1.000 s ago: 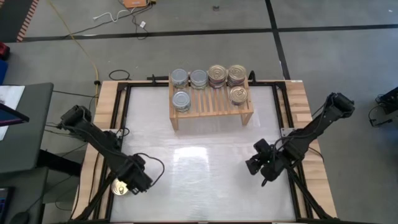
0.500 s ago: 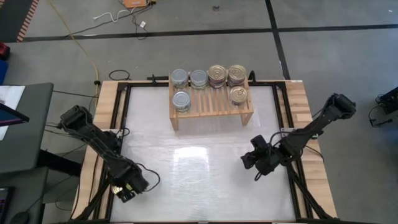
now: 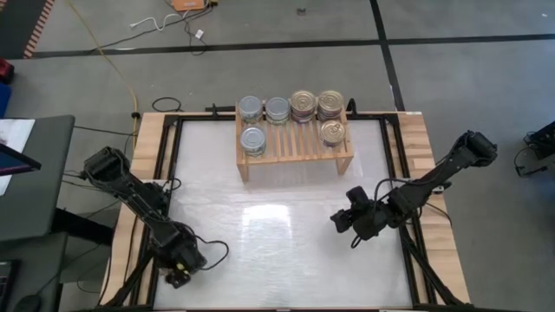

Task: Stack canned seafood by type on shelf
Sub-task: Stack the blue tuna can on top of the blue tuna can on the shelf

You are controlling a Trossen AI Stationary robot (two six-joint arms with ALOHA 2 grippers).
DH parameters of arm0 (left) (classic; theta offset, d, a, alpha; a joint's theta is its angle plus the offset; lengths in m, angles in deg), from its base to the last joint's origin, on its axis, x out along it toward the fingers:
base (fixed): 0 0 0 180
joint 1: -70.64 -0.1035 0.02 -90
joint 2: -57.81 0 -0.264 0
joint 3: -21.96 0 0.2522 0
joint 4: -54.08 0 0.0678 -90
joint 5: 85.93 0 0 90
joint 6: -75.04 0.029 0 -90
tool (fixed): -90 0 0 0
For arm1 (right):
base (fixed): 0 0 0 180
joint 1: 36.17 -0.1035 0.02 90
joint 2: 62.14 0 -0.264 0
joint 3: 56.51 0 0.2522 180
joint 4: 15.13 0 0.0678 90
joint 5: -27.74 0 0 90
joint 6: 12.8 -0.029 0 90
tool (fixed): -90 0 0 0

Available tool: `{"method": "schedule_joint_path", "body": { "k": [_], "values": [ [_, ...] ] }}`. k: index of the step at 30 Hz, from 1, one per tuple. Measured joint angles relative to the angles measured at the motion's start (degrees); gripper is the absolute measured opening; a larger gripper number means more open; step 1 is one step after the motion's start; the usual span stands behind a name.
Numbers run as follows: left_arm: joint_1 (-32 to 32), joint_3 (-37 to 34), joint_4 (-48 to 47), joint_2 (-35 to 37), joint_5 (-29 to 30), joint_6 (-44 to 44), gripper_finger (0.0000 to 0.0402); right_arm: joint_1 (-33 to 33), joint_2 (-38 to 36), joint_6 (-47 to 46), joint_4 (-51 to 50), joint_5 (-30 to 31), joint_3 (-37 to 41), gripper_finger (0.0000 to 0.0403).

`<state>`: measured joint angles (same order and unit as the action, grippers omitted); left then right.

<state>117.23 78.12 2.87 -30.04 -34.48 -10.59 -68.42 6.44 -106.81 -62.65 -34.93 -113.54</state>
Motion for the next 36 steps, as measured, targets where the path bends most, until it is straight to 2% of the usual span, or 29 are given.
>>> {"method": "schedule_joint_path", "body": {
  "k": [4, 12, 15, 21, 28, 31, 36],
  "values": [
    [-2.9, 2.0, 5.6, 0.0, 7.8, 0.5, 0.0278, 0.0, 0.0, 0.0, 0.1, 0.0, 0.0, 0.0259],
    [-9.4, 10.3, 4.9, -0.2, 23.5, 4.3, 0.0278, 0.0, 0.0, 1.3, 0.2, 0.0, 0.0, 0.0259],
    [-12.2, 12.0, 4.5, -0.3, 26.5, 5.2, 0.0278, 0.0, 0.0, 1.5, 0.2, 0.0, 0.0, 0.0259],
    [-18.2, 13.3, 6.3, -0.5, 28.2, 5.0, 0.0278, -0.4, 0.0, 4.0, 1.6, 0.0, 0.0, 0.0259],
    [-21.3, 20.2, 18.1, -0.5, 38.9, 16.0, 0.0278, -0.7, 0.0, 7.4, 3.8, 0.0, 0.0, 0.0259],
    [-22.2, 23.7, 17.4, -0.5, 42.5, 19.5, 0.0278, -1.1, 0.0, 7.5, 3.9, 0.0, 0.0, 0.0259],
    [-22.8, 26.8, 13.5, -0.4, 44.9, 20.4, 0.0278, -2.5, 0.0, 7.5, 4.1, 0.0, 0.0, 0.0259]
  ]
}}
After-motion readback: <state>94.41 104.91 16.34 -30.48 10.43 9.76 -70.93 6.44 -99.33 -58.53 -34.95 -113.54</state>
